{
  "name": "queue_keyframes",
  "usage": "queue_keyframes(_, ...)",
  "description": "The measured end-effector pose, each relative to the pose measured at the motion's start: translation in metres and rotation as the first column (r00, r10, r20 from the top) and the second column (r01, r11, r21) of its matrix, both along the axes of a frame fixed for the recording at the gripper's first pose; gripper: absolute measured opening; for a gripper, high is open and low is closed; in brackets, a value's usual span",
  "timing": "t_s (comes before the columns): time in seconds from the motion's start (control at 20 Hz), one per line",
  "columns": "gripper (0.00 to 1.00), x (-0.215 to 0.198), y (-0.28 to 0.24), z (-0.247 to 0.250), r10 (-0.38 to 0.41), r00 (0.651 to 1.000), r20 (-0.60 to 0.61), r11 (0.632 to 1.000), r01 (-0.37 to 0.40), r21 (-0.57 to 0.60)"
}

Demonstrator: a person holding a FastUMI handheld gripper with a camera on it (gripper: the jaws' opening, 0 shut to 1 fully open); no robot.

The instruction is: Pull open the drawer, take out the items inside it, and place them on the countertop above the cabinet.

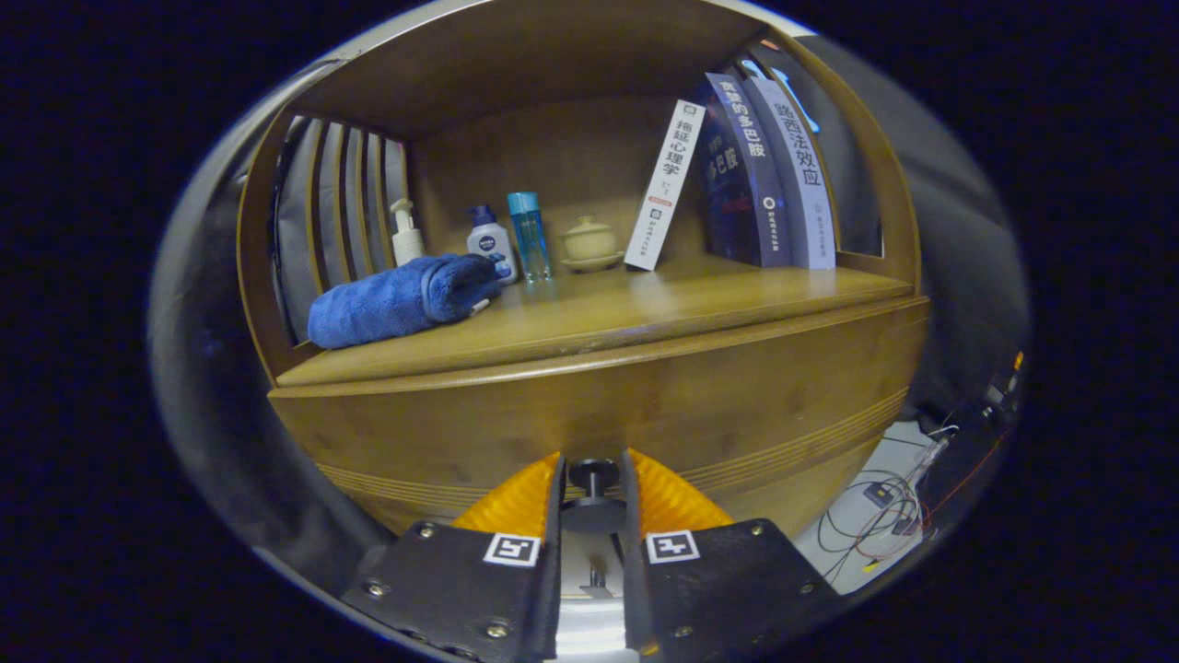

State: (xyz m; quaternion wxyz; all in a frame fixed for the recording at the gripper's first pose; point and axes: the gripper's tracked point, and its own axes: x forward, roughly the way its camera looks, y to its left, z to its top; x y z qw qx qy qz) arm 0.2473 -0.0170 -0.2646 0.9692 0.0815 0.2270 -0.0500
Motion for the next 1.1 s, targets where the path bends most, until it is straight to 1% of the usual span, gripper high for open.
queue_keyframes(0.05, 0.28, -0.005, -0.001, 0.005, -0.005, 1.000, 0.012, 1.000, 0.005, 0.007)
queue_keyframes(0.1, 0.27, -0.021, 0.007, 0.028, 0.015, 0.995, 0.097, 0.999, -0.020, 0.043)
queue_keyframes(0.15, 0.21, -0.034, -0.006, 0.034, -0.013, 0.997, 0.076, 1.000, 0.012, 0.014)
queue_keyframes(0.2, 0.15, -0.035, -0.017, 0.022, -0.036, 0.998, 0.056, 0.999, 0.036, 0.001)
queue_keyframes(0.3, 0.02, -0.059, -0.019, 0.010, -0.046, 0.998, 0.036, 0.999, 0.045, 0.021)
queue_keyframes(0.4, 0.02, -0.071, -0.021, -0.003, -0.046, 0.999, 0.004, 0.999, 0.046, 0.012)
queue_keyframes(0.5, 0.02, -0.074, -0.016, -0.002, -0.029, 1.000, 0.000, 1.000, 0.029, 0.004)
queue_keyframes(0.6, 0.02, -0.069, -0.010, 0.001, -0.015, 1.000, 0.012, 1.000, 0.015, 0.009)
queue_keyframes(0.7, 0.02, -0.060, -0.008, -0.001, -0.022, 1.000, 0.011, 1.000, 0.022, 0.010)
queue_keyframes(0.8, 0.22, -0.059, -0.005, -0.003, -0.023, 1.000, -0.002, 1.000, 0.023, -0.001)
queue_keyframes(0.85, 0.32, -0.054, 0.000, -0.001, -0.002, 1.000, -0.001, 1.000, 0.002, 0.017)
queue_keyframes(1.0, 0.62, -0.041, 0.002, -0.001, 0.007, 1.000, 0.004, 0.999, -0.007, 0.034)
queue_keyframes(1.1, 0.62, -0.029, 0.002, -0.001, 0.013, 1.000, 0.014, 0.998, -0.014, 0.055)
